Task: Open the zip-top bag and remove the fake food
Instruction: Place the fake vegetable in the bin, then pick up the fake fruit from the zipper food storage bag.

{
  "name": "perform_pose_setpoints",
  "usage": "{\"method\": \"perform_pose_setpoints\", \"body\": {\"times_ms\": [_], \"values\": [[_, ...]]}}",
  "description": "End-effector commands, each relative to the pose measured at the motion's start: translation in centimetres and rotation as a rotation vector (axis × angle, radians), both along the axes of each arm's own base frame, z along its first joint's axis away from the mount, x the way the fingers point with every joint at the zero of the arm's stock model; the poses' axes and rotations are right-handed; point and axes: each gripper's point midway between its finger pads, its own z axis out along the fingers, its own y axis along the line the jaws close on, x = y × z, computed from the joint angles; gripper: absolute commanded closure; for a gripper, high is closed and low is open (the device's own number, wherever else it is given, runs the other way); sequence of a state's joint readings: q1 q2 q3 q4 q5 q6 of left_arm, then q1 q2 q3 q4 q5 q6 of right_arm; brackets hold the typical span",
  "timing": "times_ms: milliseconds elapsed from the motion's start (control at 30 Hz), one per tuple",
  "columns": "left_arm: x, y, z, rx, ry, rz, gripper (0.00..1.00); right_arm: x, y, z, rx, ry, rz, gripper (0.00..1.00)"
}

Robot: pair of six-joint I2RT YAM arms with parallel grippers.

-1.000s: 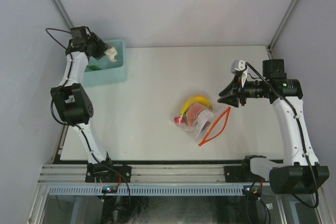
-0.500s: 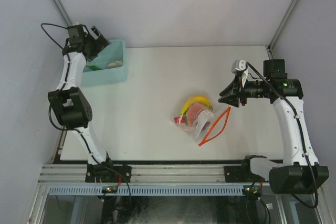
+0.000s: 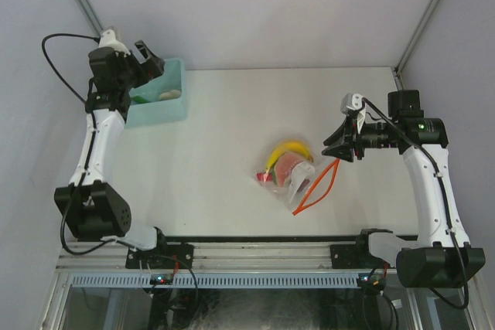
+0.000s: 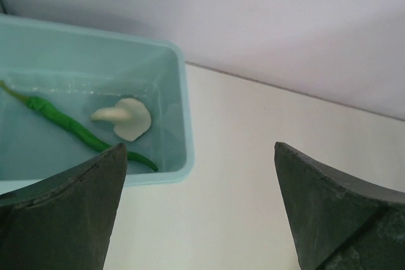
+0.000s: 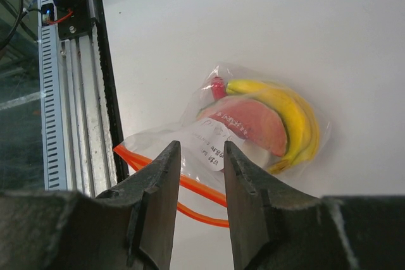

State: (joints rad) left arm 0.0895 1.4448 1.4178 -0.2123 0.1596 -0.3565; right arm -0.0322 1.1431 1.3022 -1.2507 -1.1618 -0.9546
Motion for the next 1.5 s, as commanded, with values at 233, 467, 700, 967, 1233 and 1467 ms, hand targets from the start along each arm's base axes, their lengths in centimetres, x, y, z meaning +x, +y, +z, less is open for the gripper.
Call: {"method": "perform_pose_setpoints", "body": {"times_ms": [233, 467, 700, 967, 1233, 1467], "values": [[-6.0, -3.5, 8.7, 0.009, -0.386, -0.139, 0.00, -3.1, 0.8, 0.0, -0.014, -0.105, 0.140, 0.66], [-8.8, -3.9, 8.8, -0.081, -0.509, -0.133, 0.00, -3.8, 0.6, -0.9, -0.075, -0.169, 0.185, 0.66], [-9.8, -5.5, 7.5, -0.142, -0.498, -0.214, 0.00, -4.9, 0.5, -2.3, -0.121, -0.240, 0.236, 0.64], [-10.9, -10.0, 4.9, -0.145, -0.447, -0.360, 0.00, -6.3, -0.2, -4.7, -0.192, -0.277, 0.309, 0.64], [-12.4, -15.7, 0.6, -0.138, -0.352, -0.474, 0.01, -7.3, -1.2, -8.4, -0.276, -0.273, 0.381, 0.77], [-13.6, -19.8, -3.9, -0.175, -0.248, -0.548, 0.03, -6.1, -1.5, -11.9, -0.326, -0.321, 0.381, 0.89]]}}
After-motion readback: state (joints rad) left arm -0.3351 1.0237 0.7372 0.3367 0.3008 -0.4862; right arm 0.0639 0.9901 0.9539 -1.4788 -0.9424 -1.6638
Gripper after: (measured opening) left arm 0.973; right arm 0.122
